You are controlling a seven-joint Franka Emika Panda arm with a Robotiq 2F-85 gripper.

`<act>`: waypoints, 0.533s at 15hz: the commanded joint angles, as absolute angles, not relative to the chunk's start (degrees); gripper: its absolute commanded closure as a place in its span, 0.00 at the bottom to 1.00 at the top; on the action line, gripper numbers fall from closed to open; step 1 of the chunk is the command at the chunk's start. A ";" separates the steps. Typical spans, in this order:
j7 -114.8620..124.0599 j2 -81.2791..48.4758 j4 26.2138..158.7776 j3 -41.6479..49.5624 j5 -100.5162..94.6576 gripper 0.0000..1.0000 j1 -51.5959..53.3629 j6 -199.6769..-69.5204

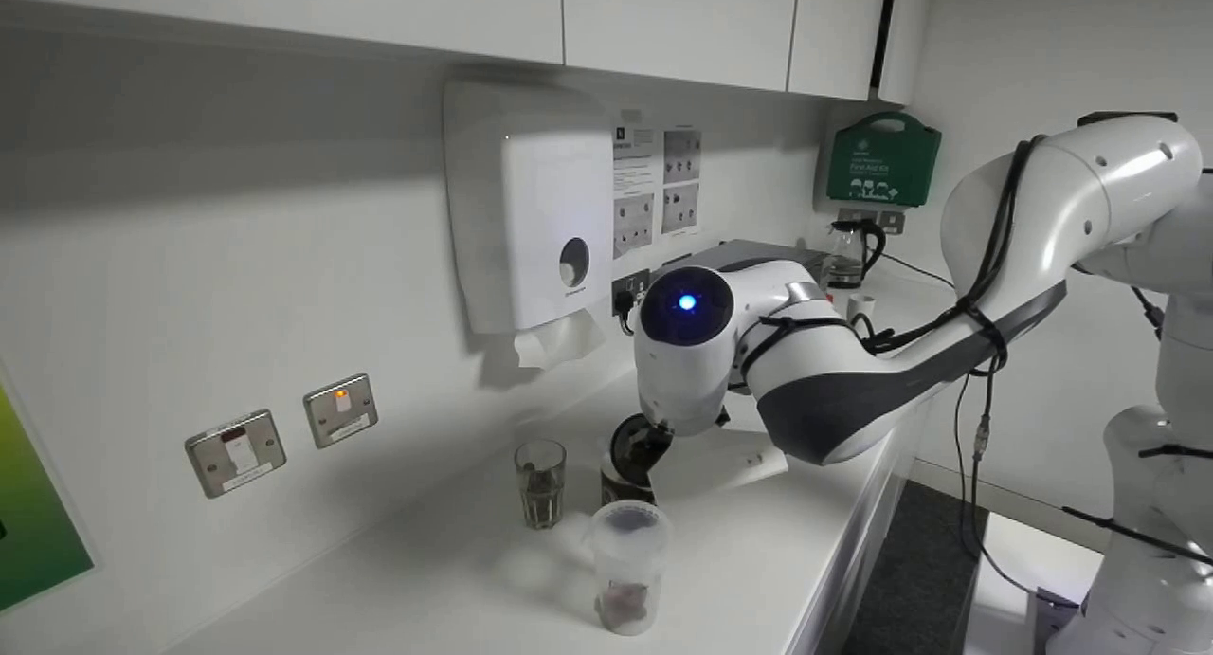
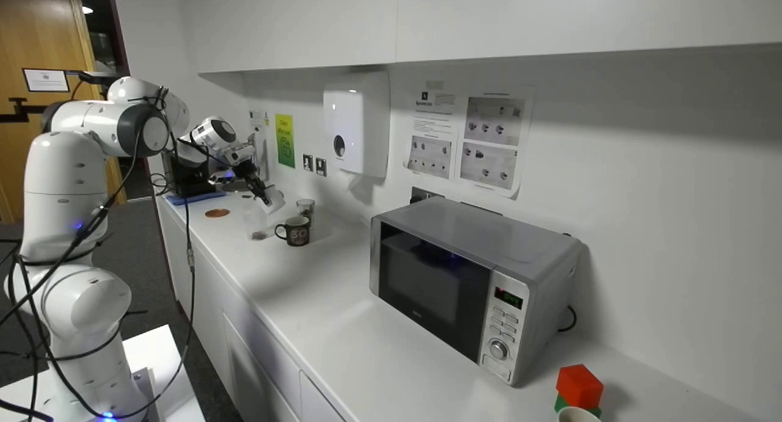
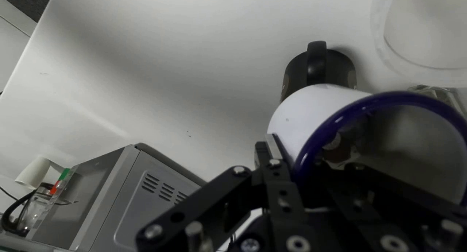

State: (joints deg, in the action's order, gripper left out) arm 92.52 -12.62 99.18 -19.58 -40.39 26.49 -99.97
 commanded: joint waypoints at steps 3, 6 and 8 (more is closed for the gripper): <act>92.98 -15.43 93.60 -18.55 -46.94 0.98 29.27 -94.47; 92.79 -16.47 92.51 -18.59 -49.04 0.98 29.74 -93.03; 92.82 -17.21 91.72 -18.56 -49.77 0.98 30.10 -92.40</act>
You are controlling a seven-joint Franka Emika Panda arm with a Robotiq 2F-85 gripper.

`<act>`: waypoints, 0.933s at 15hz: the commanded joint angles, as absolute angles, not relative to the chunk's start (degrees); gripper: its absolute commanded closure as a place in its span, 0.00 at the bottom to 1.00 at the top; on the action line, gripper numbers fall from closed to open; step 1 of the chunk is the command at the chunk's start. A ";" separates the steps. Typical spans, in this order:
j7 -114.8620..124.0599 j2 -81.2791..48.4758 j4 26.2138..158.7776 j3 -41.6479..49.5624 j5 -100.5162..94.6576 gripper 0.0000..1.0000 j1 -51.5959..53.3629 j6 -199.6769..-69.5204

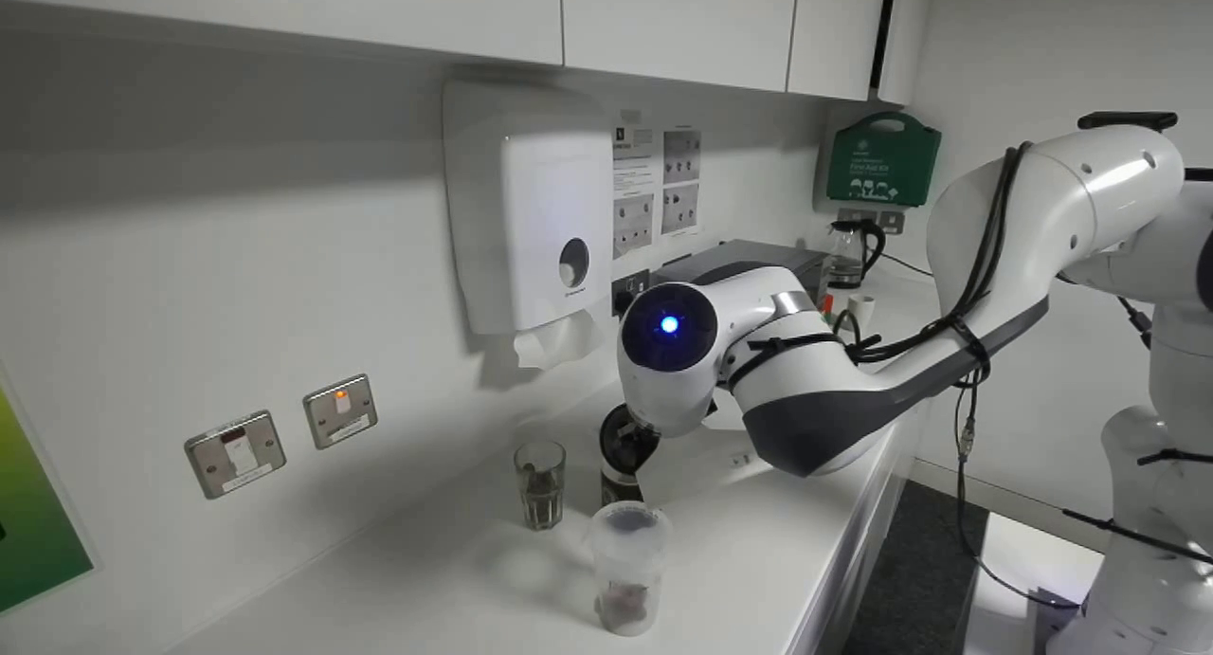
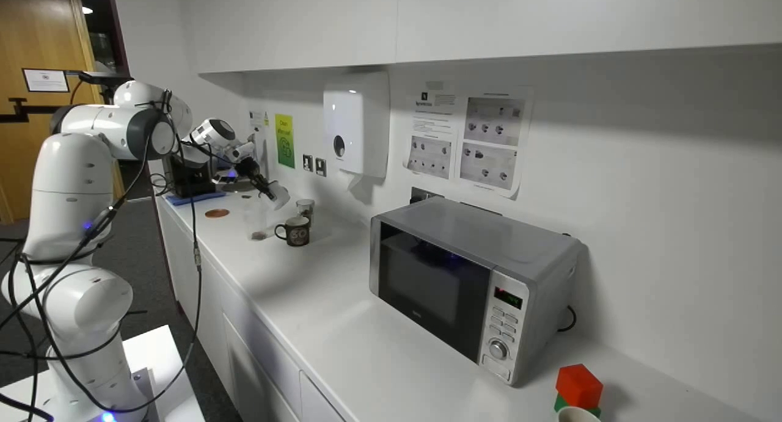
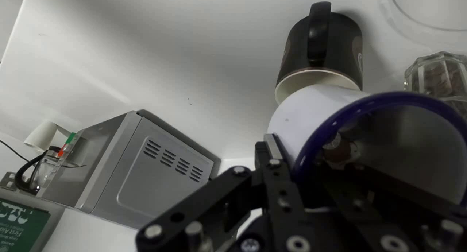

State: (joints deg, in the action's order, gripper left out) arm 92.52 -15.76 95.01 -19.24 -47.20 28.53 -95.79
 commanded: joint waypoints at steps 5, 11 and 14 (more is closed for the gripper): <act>93.11 -18.92 90.12 -18.63 -50.92 0.98 31.46 -90.04; 94.67 -20.32 89.17 -18.48 -52.20 0.98 33.94 -86.45; 95.83 -20.74 89.06 -18.35 -51.98 0.98 34.84 -84.67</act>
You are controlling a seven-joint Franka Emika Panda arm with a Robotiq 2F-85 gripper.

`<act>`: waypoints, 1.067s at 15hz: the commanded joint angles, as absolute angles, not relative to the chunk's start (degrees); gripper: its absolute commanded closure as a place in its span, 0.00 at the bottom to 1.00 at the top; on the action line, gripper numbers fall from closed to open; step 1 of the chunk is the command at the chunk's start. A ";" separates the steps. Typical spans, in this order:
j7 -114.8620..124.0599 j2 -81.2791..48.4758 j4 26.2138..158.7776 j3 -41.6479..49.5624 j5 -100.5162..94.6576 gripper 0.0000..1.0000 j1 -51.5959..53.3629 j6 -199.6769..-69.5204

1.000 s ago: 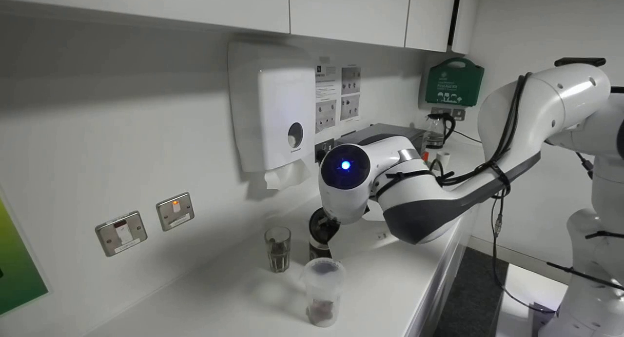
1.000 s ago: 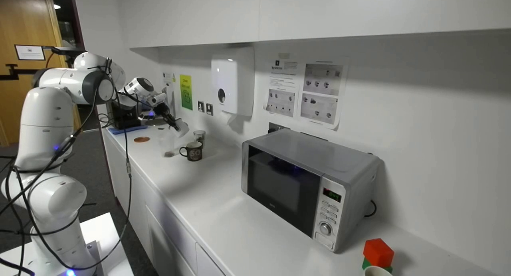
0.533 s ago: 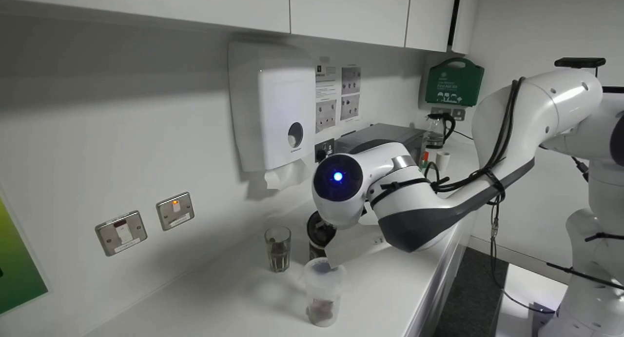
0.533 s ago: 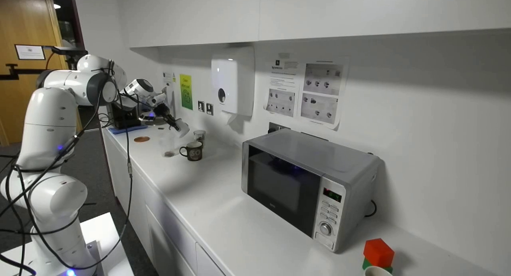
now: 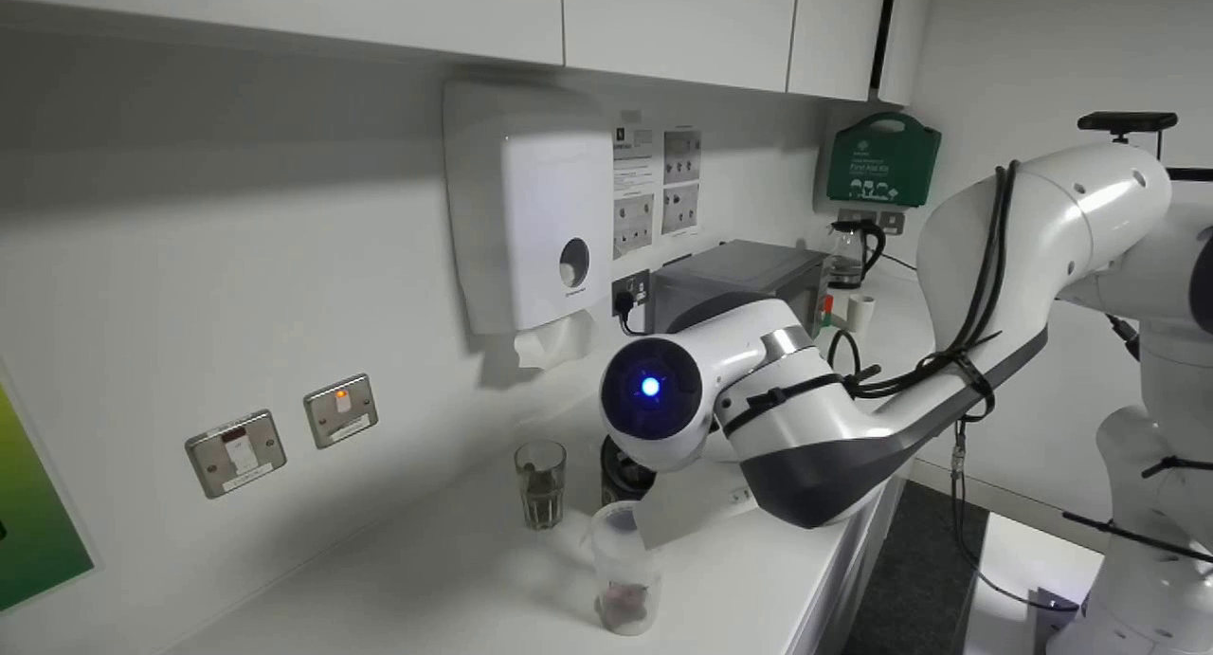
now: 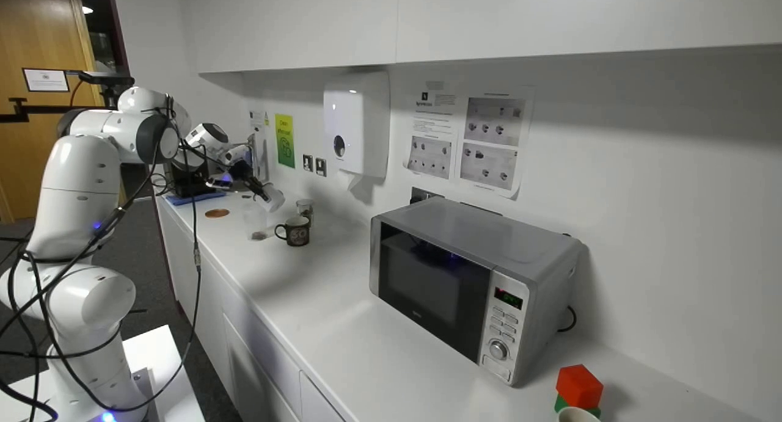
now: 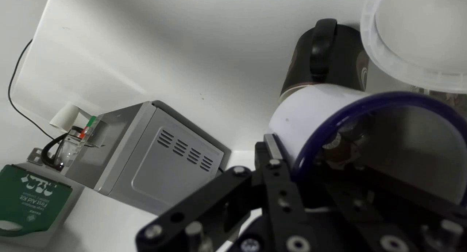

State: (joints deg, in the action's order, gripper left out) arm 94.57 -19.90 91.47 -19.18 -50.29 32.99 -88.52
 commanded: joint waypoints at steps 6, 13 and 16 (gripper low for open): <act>98.22 -21.55 88.53 -17.95 -51.90 0.98 36.24 -79.85; 97.80 -22.53 88.06 -17.41 -53.73 0.98 36.92 -74.11; 96.82 -23.28 87.38 -17.47 -54.49 0.98 36.93 -72.64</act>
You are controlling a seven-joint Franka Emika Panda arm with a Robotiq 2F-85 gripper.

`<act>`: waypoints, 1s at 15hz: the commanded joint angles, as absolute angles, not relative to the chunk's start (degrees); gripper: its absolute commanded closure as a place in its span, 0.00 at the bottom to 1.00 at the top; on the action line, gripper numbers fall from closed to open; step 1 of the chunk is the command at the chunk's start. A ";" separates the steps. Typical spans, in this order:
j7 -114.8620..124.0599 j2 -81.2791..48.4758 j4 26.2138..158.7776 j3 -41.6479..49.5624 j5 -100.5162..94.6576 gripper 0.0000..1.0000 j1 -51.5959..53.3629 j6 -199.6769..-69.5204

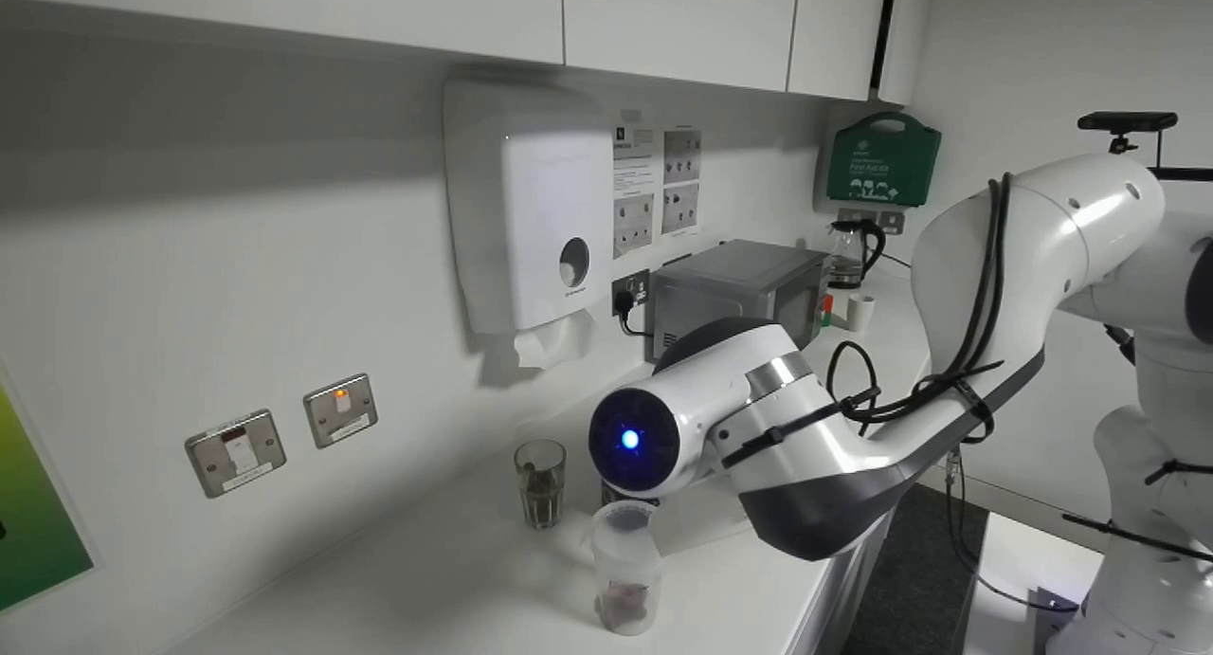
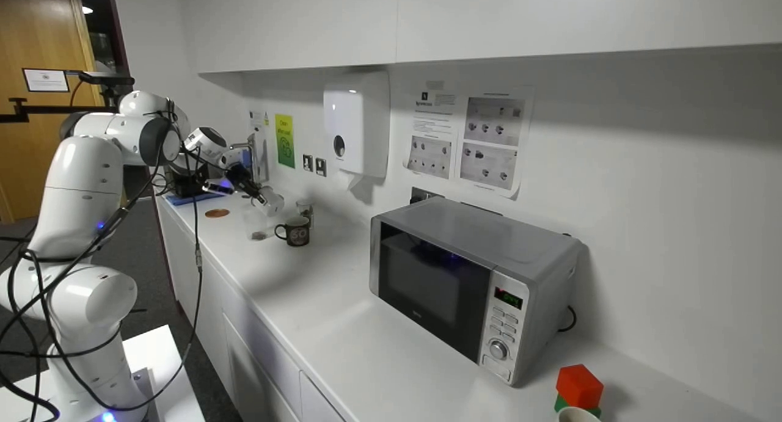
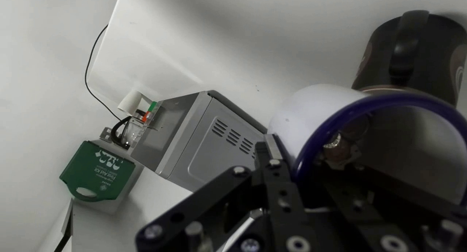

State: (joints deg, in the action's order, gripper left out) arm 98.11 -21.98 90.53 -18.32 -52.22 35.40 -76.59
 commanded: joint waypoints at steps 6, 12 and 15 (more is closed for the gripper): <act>96.25 -24.24 86.29 -17.40 -55.18 0.98 37.05 -72.48; 95.75 -23.89 86.23 -17.49 -56.50 0.98 38.15 -72.64; 95.28 -23.77 86.54 -17.45 -57.56 0.98 38.61 -73.26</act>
State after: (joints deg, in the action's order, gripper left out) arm 97.68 -23.61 88.45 -18.21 -54.98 37.14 -75.77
